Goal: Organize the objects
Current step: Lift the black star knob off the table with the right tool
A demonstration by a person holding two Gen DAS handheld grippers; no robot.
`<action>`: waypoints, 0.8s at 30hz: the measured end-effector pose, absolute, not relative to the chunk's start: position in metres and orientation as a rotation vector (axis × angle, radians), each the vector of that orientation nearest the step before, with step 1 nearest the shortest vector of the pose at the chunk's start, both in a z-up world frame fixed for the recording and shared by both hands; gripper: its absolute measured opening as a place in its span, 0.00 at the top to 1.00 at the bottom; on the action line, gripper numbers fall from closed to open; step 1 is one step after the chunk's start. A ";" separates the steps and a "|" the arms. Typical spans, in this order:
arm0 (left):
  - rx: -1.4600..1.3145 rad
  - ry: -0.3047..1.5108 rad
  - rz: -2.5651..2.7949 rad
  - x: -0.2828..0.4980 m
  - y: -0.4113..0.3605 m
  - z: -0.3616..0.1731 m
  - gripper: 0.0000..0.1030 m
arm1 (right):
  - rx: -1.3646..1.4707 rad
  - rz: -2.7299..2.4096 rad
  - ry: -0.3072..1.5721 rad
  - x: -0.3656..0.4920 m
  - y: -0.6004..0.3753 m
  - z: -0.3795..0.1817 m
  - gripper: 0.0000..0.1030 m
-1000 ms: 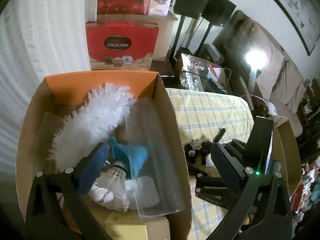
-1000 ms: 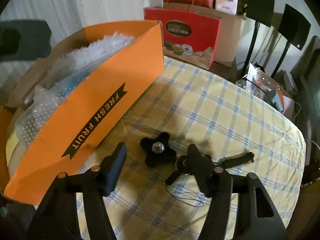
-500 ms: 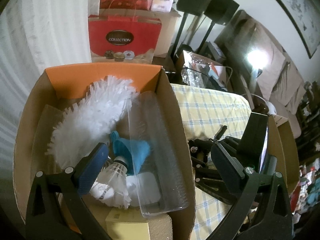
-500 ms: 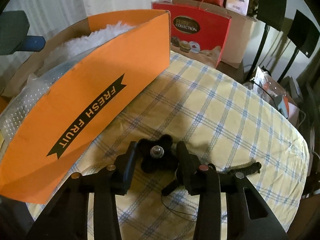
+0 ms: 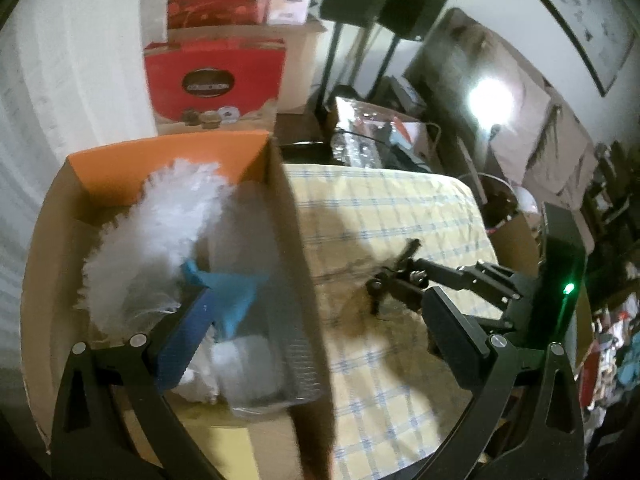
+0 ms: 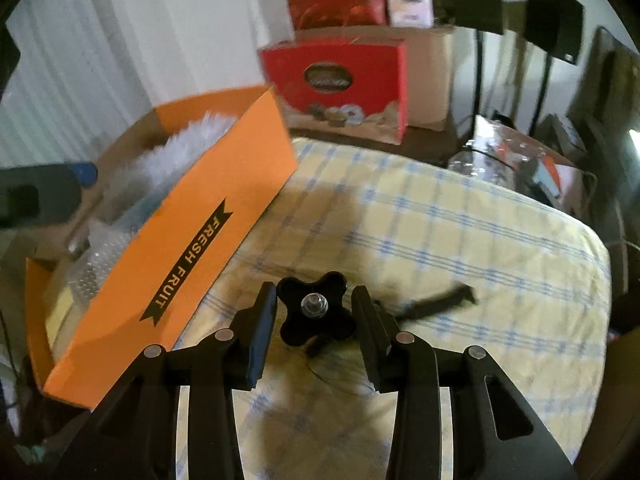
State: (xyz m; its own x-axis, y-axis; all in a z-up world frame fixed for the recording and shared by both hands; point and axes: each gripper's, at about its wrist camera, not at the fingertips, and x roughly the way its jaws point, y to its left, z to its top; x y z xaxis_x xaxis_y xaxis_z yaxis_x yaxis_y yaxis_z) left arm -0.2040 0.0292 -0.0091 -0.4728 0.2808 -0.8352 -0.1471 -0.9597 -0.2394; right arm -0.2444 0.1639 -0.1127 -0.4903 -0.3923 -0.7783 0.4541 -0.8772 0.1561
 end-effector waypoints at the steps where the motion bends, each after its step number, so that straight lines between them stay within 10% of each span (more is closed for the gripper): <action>1: -1.449 -0.187 2.483 -0.204 0.034 -0.008 0.01 | 1.203 -2.366 0.087 -0.242 0.170 -0.108 0.62; 24: -1.561 0.135 2.333 -0.248 0.155 -0.039 0.06 | 1.286 -2.544 -0.182 -0.198 0.290 -0.074 0.62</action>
